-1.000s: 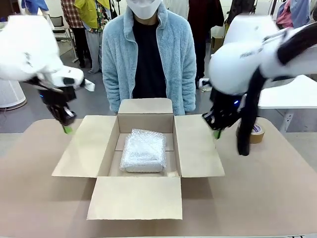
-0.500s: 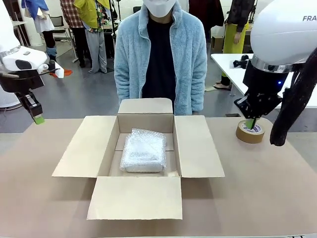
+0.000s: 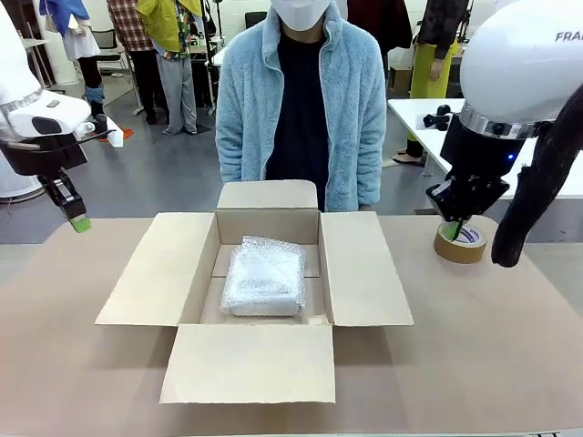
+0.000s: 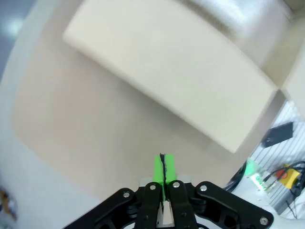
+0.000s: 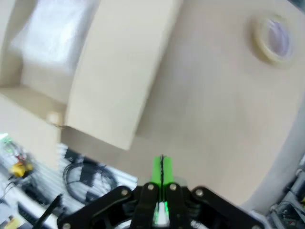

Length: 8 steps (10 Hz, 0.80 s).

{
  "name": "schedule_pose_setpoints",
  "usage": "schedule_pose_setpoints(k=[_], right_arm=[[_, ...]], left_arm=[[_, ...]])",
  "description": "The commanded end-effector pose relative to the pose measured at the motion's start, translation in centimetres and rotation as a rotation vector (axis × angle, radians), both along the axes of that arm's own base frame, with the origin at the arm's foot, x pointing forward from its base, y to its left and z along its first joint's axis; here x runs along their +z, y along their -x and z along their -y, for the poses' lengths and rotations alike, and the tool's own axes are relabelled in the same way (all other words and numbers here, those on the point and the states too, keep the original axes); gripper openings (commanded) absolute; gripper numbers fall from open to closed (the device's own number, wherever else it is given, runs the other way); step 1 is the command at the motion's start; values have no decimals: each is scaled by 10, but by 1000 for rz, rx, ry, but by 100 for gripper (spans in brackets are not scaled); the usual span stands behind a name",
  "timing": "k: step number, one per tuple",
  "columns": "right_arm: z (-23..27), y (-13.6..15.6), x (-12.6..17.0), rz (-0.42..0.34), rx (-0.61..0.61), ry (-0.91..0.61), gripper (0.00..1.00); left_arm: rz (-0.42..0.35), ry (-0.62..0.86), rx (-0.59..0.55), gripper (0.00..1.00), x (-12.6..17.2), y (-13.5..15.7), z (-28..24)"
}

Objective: Wrap the clocks to prevent damage.
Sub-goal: Once the human has placed the objects inside and stepped back, release both hands from the side flaps of the Package Box.

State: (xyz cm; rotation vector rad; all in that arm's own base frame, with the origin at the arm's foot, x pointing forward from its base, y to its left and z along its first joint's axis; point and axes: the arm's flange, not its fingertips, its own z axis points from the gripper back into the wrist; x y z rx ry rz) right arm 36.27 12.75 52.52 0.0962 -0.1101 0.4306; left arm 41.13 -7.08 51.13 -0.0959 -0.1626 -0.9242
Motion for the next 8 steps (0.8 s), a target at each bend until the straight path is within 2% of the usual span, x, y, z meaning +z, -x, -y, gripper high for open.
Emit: schedule_pose_setpoints(k=[1, 2, 3, 4, 6, 7, 8], right_arm=[[45, -13, -9, -101, 372, -228, 1], [74, -18, -9, -140, 533, -310, 1], [97, -22, -12, -156, 639, -369, 1], [130, -27, -19, -155, 735, -392, 1], [161, -33, -28, -98, 844, -487, 1], [170, -35, -32, -39, 849, -540, 1], [154, -13, -30, -63, 759, -434, 1]], left_arm=[[-198, 251, -334, 0, 9, -29, -39], [-224, 398, -494, 0, 9, -38, -64], [-233, 473, -632, 0, 8, -45, -81], [-236, 535, -699, 0, 5, -51, -97], [-194, 617, -747, 0, -1, -61, -116], [-188, 634, -733, 0, -6, -62, -122], [-158, 591, -649, 0, -12, -57, -116]])
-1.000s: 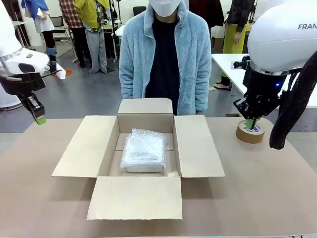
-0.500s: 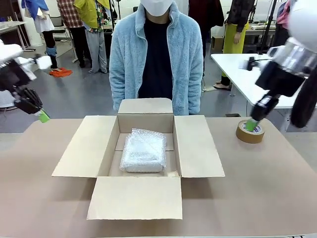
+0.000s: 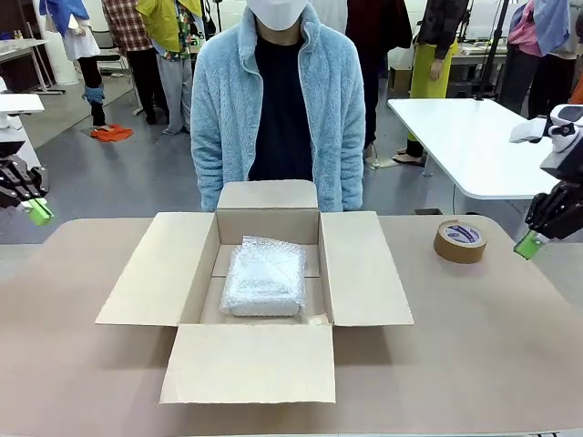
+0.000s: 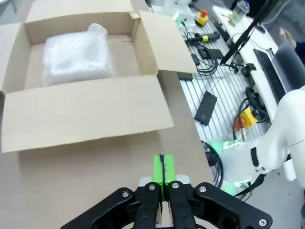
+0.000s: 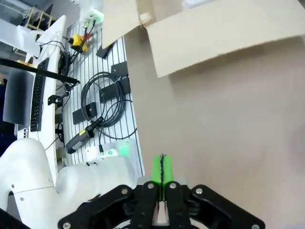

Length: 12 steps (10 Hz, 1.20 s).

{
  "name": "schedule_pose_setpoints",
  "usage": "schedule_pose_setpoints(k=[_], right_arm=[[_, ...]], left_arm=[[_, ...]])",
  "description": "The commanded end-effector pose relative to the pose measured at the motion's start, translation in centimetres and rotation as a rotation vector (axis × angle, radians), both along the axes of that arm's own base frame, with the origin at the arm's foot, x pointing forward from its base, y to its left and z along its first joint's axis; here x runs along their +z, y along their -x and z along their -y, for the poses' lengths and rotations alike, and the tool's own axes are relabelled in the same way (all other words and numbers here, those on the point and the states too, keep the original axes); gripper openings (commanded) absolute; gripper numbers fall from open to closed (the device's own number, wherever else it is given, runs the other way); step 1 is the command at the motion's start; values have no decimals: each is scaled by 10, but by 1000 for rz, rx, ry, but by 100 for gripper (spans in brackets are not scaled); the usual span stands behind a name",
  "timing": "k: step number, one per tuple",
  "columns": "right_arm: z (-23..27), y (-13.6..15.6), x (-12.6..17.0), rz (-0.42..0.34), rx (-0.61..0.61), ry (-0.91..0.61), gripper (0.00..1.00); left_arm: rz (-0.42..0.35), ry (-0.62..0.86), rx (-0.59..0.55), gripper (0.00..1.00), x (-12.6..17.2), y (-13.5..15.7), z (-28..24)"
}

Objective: Wrap the clocks to prevent damage.
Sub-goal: Once the human has placed the objects inside and stepped back, release both hands from the side flaps of the Package Box.

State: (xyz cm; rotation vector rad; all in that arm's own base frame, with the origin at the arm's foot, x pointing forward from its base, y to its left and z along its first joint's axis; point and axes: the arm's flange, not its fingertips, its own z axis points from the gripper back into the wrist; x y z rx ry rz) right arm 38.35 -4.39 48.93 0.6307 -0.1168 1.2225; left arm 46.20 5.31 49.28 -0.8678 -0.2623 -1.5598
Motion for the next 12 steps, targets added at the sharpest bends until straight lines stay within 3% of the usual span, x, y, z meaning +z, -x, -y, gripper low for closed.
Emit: schedule_pose_setpoints(k=[1, 2, 3, 5, 6, 9, 12], right_arm=[[-18, 8, 6, -10, -65, 44, 1], [-18, 8, 6, -10, -65, 44, 1], [-4, 1, 2, -3, -11, 23, 1], [9, -3, -11, 278, 85, -17, 1], [25, -3, -19, 320, 92, -67, 1], [79, -7, -43, 375, 186, -382, 1], [113, -12, -62, 348, 283, -623, 1]], left_arm=[[18, 9, -10, 0, 7, 8, 5], [0, 0, 0, 0, 0, 0, 0], [52, 18, 102, 0, -6, 2, 2], [108, 109, 198, 0, -20, -6, -21], [129, 148, 225, 0, -26, -3, -36], [141, 271, 305, 0, -38, 3, -68], [97, 391, 298, 0, -47, -4, -89]])
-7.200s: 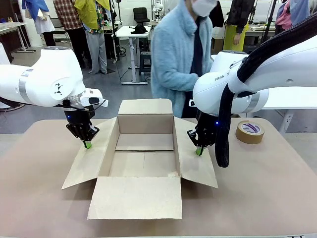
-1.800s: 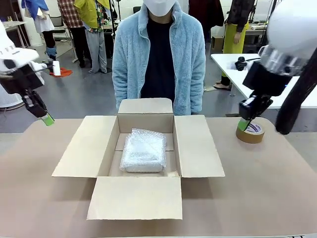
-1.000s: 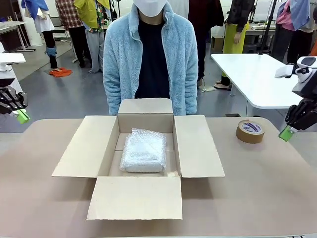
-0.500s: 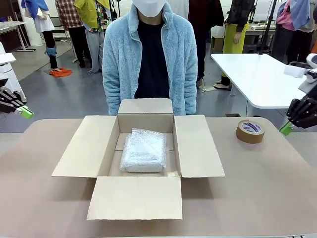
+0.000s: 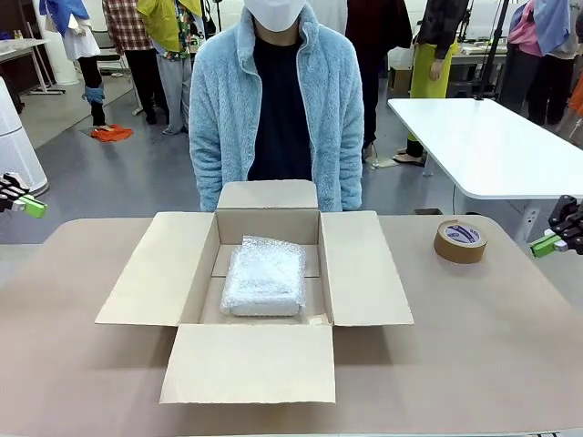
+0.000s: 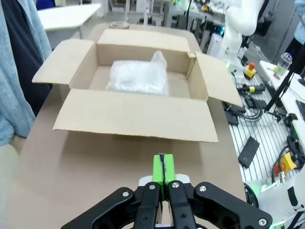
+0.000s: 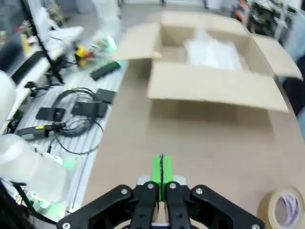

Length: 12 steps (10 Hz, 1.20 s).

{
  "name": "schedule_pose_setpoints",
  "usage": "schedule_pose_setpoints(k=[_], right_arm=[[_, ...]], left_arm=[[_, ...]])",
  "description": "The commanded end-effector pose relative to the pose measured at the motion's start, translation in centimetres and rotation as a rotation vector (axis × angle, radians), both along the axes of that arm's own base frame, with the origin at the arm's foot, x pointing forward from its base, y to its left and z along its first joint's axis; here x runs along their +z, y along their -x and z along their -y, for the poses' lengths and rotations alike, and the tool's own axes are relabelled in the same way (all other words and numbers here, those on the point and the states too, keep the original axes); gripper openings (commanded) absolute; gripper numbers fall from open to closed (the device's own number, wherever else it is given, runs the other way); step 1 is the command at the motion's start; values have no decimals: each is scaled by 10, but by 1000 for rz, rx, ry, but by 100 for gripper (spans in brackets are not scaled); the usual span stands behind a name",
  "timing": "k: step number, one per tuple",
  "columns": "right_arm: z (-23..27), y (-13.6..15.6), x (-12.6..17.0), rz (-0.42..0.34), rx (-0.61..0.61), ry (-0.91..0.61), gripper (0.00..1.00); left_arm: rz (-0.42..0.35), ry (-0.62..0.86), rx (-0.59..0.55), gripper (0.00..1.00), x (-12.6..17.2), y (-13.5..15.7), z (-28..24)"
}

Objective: Wrap the clocks to prevent damage.
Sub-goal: Once the human has placed the objects inside and stepped back, release both hands from the side flaps of the Package Box.

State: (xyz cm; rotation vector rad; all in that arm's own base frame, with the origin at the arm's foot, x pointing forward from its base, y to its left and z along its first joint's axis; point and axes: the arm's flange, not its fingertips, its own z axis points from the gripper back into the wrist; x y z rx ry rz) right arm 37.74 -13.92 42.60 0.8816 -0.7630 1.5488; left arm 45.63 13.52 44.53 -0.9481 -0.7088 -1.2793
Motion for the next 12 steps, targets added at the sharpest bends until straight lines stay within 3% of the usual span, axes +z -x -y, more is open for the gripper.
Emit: schedule_pose_setpoints(k=[1, 5, 6, 12], right_arm=[[24, -17, -3, -44, 91, -88, 1], [23, -7, -11, -44, 98, -105, 1], [23, -7, -11, -44, 98, -105, 1], [23, -7, -11, -44, 98, -105, 1]], left_arm=[[1, 84, -16, 0, -4, -11, -11], [-18, 16, -53, 0, -7, -15, -9], [-27, 55, -8, 0, -12, -11, -9], [-27, 55, -8, 0, -12, -11, -9]])
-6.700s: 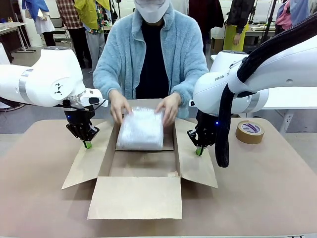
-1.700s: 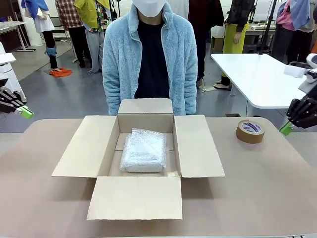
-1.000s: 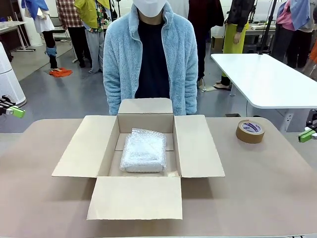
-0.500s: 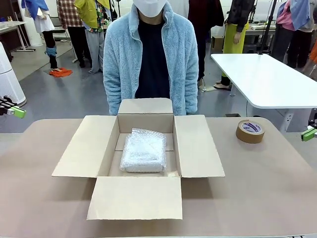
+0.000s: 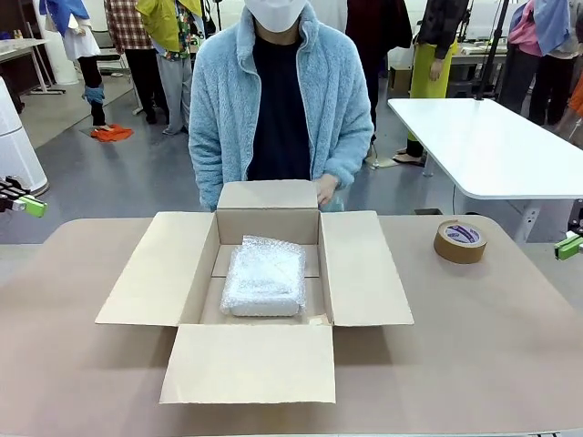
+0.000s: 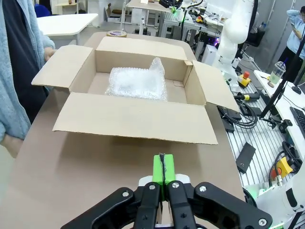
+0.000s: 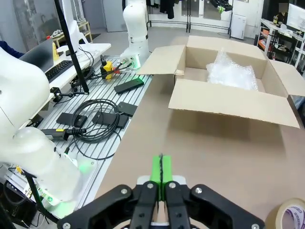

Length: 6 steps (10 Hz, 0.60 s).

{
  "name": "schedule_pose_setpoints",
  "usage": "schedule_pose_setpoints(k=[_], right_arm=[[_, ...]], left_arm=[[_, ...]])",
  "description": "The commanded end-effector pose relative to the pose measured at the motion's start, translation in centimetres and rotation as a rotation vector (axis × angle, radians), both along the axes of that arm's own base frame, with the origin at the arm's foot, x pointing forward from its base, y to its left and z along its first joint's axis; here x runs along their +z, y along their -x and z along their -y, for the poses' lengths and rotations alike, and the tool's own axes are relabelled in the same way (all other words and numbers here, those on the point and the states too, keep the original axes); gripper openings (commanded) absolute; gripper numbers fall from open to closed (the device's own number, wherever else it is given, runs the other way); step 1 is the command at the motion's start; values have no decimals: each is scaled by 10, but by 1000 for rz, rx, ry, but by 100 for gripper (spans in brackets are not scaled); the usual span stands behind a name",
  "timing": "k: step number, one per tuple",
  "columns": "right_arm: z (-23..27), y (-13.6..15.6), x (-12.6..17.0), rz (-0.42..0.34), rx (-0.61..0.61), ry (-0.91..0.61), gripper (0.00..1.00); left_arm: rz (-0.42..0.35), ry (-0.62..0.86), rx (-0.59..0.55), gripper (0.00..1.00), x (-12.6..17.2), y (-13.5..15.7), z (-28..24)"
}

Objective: Wrap the clocks to prevent damage.
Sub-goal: Once the human has placed the objects inside and stepped back, release both hands from the side flaps of the Package Box, then push the right (or left) flap of the Package Box to close it.

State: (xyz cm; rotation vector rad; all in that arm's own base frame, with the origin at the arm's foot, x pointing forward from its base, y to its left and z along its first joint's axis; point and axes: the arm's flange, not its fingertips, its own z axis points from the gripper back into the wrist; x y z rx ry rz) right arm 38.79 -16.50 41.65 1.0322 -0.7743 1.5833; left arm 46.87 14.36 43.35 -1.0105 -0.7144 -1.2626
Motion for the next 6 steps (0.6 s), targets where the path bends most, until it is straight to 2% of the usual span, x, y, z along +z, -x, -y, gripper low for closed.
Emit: schedule_pose_setpoints(k=[1, 6], right_arm=[[-2, 3, -1, 1, 0, -12, 1], [-2, 3, -1, 1, 0, -12, 1]], left_arm=[[1, 7, 5, 0, 0, 1, 0], [1, 7, 5, 0, 0, 1, 0]])
